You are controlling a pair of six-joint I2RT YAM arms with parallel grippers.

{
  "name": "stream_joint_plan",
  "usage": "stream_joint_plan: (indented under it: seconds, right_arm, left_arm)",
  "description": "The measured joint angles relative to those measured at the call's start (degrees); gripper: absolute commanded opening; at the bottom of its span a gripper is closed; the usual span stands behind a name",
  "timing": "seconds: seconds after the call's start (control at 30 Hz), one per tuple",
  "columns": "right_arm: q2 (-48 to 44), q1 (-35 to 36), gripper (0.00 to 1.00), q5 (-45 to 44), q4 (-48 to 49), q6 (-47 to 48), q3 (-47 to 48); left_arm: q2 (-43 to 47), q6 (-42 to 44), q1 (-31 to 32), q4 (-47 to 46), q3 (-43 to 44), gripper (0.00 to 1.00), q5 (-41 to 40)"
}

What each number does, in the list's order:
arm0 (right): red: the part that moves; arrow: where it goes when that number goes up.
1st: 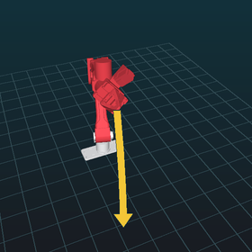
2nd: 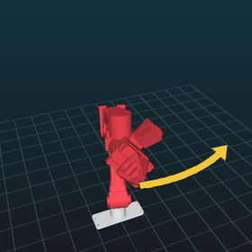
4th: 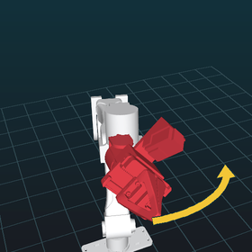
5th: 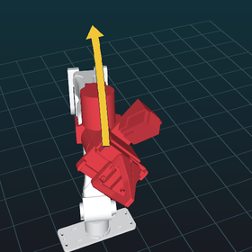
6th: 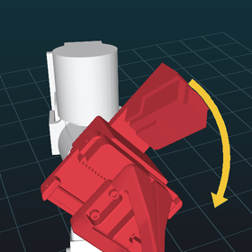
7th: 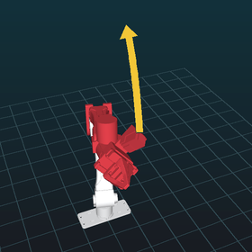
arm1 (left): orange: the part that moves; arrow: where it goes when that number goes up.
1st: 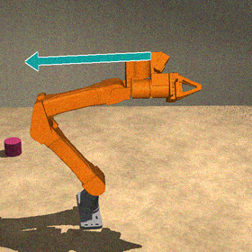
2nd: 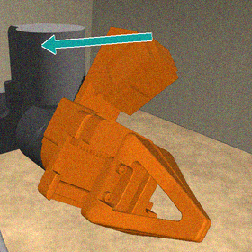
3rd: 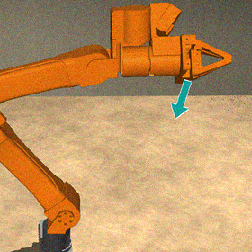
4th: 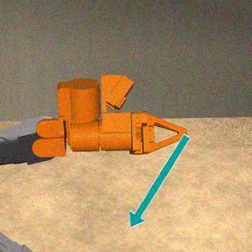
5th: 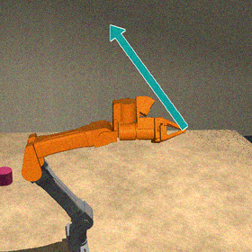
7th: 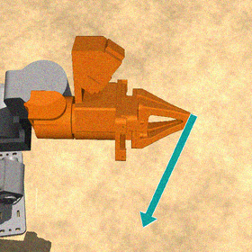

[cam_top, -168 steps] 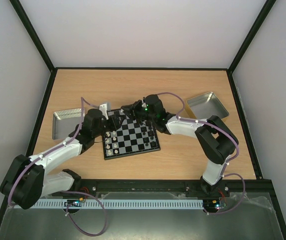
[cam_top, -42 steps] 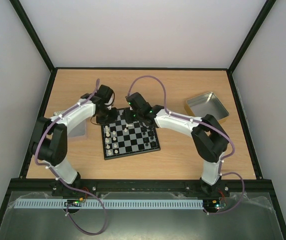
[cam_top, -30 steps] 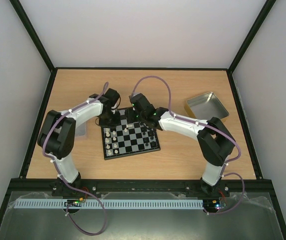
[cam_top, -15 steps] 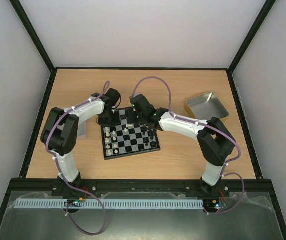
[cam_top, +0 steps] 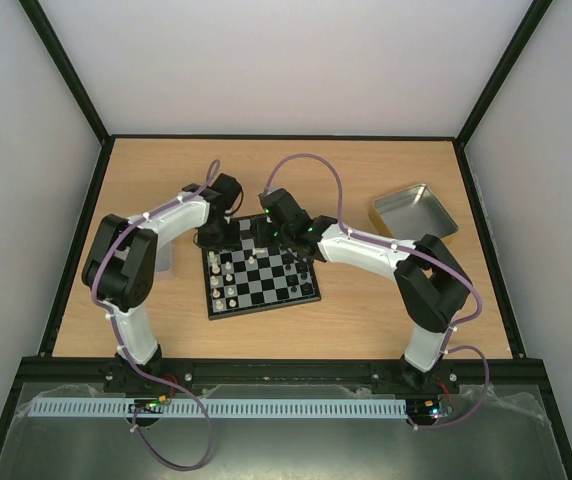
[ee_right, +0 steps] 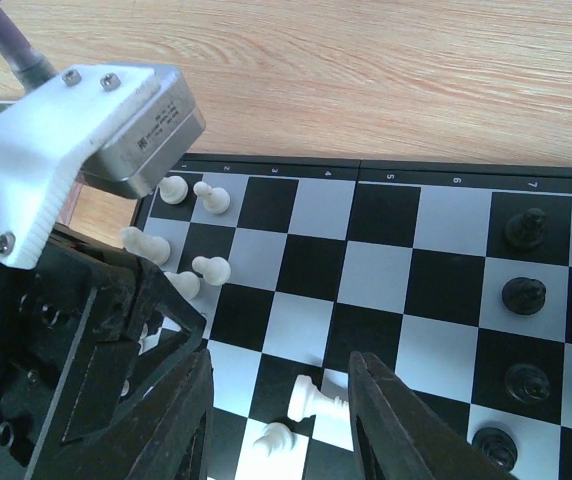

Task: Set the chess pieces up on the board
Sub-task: Place the chess piece on the chessboard, then pick up the chess piece from the chessboard.

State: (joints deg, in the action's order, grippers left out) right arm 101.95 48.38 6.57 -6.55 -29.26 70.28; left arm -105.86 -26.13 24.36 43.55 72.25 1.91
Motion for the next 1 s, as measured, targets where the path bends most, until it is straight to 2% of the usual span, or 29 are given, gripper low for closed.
stream_joint_plan:
  seconds: [0.3,0.53,1.0]
  right_arm:
    - [-0.66,0.00,0.35,-0.07,0.00,-0.61,-0.07]
    - [-0.68,0.00,0.35,-0.04,0.00,-0.87,-0.46]
    - [-0.68,0.00,0.35,-0.02,-0.02,-1.05,-0.72]
  left_arm:
    - [2.34,-1.07,0.00,0.11,2.34,0.28,-1.81]
    - [2.40,-1.73,0.00,0.04,2.73,0.17,-5.03]
    - [0.13,-1.44,-0.70,-1.42,2.43,0.16,-6.08]
